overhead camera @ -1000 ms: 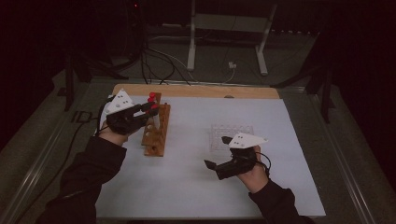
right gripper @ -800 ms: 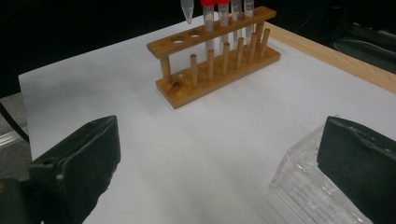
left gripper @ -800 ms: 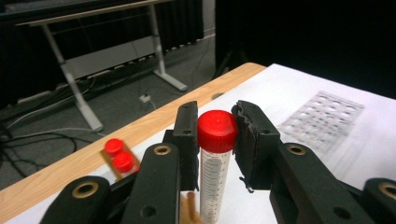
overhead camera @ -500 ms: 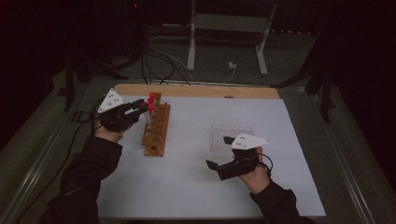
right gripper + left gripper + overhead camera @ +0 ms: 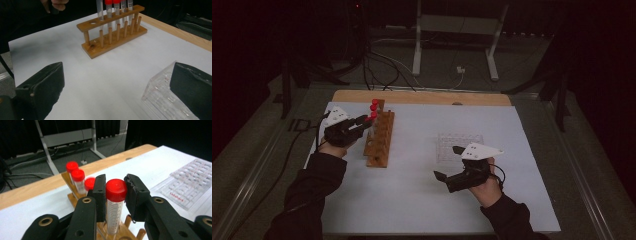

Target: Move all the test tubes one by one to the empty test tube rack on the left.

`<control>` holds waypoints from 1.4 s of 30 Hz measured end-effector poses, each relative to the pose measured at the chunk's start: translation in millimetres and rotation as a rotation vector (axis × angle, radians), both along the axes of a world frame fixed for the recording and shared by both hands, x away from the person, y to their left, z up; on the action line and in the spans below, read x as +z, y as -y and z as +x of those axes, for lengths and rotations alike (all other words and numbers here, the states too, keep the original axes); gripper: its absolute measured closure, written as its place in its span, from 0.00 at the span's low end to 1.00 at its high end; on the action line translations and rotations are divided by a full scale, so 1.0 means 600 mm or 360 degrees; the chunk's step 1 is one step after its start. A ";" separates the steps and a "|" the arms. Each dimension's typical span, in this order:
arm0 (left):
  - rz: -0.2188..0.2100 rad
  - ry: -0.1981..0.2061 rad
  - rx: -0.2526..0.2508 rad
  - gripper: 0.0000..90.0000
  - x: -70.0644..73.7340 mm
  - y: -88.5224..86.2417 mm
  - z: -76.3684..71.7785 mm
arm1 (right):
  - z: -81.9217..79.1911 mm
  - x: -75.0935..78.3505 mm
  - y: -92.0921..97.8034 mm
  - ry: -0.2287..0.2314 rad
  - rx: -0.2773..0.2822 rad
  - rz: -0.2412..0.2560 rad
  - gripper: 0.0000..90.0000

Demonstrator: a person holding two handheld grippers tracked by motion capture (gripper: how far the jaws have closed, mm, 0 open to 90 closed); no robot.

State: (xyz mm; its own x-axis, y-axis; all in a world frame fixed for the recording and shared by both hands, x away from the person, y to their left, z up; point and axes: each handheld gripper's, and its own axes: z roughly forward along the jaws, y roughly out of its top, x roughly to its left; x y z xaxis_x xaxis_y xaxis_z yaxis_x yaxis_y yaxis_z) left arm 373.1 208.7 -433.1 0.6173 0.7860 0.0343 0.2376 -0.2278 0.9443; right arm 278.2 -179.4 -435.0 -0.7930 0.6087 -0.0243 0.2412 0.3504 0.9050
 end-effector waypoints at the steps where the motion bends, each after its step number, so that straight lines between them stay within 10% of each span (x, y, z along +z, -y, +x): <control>1: 0.0003 -0.0011 0.0004 0.80 -0.003 0.000 0.001 | 0.000 0.000 0.000 0.0000 -0.0001 0.0002 0.00; 25: 0.0118 -0.0108 -0.0005 0.78 -0.027 0.006 0.003 | -0.001 0.002 0.001 0.0007 0.0001 0.0001 0.00; 42: 0.0054 -0.0112 -0.0272 0.05 0.026 0.003 -0.071 | -0.004 0.007 0.012 0.0036 -0.0029 0.0017 0.00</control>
